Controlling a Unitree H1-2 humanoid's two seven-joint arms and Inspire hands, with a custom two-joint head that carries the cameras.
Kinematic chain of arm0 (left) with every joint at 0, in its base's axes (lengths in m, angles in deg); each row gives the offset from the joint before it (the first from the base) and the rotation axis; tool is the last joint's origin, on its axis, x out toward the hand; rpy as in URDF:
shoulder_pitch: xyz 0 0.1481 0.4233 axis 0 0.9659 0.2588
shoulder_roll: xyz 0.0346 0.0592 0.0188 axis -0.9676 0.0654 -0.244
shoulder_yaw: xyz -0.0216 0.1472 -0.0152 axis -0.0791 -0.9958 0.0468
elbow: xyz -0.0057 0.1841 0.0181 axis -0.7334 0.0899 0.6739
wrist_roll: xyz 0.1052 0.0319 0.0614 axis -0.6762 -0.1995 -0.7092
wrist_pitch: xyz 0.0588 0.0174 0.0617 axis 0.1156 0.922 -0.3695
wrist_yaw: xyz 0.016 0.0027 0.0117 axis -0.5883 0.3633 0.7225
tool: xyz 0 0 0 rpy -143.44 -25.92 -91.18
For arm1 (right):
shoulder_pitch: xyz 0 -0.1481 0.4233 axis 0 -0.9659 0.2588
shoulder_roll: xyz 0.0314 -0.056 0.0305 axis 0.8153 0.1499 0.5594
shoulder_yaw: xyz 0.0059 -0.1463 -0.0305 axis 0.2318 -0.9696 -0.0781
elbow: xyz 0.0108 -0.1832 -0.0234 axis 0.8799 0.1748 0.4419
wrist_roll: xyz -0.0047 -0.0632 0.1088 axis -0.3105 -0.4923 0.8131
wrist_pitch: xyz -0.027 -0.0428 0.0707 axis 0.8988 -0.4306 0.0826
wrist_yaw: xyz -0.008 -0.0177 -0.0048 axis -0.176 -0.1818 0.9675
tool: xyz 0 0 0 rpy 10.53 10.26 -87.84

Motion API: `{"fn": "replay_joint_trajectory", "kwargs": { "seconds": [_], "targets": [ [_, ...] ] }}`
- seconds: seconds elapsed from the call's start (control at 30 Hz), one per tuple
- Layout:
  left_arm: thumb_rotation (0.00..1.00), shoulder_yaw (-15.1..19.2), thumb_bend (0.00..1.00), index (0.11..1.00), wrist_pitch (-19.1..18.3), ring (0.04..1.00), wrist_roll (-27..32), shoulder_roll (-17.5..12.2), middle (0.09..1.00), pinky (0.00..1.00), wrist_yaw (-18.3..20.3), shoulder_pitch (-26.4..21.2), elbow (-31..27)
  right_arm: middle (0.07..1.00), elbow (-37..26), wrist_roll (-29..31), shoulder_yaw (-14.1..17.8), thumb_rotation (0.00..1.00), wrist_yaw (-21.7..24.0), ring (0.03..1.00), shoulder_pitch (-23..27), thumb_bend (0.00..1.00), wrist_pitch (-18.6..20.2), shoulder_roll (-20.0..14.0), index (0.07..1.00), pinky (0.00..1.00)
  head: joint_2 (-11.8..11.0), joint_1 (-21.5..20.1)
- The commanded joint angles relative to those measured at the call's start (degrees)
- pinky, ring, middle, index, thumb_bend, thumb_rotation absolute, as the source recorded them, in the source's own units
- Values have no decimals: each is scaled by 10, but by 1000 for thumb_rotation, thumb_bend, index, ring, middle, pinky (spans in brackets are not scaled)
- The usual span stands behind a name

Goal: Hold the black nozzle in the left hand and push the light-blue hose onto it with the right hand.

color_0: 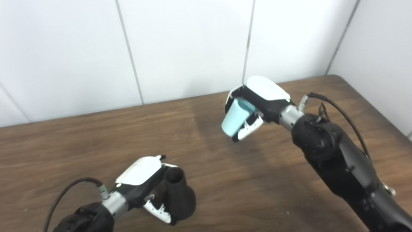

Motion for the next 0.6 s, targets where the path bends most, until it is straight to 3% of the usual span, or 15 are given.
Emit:
{"fn": "replay_joint_trajectory", "kwargs": {
  "seconds": [0.0,0.2,0.57],
  "targets": [
    [0,-31,518,460,-21,709,-7,-1,518,1000,48,30,27,494,-35,7,14,0,11,437,15,500,8,-8,489,316,0,13],
    [0,-40,518,461,-25,713,-23,14,519,1000,50,24,39,503,-87,35,27,0,36,445,-1,499,12,14,495,310,-1,48],
    [0,-46,515,458,-45,713,-40,38,537,1000,55,24,42,506,-126,70,33,0,45,443,-16,498,10,55,503,305,-1,73]
  ]
}}
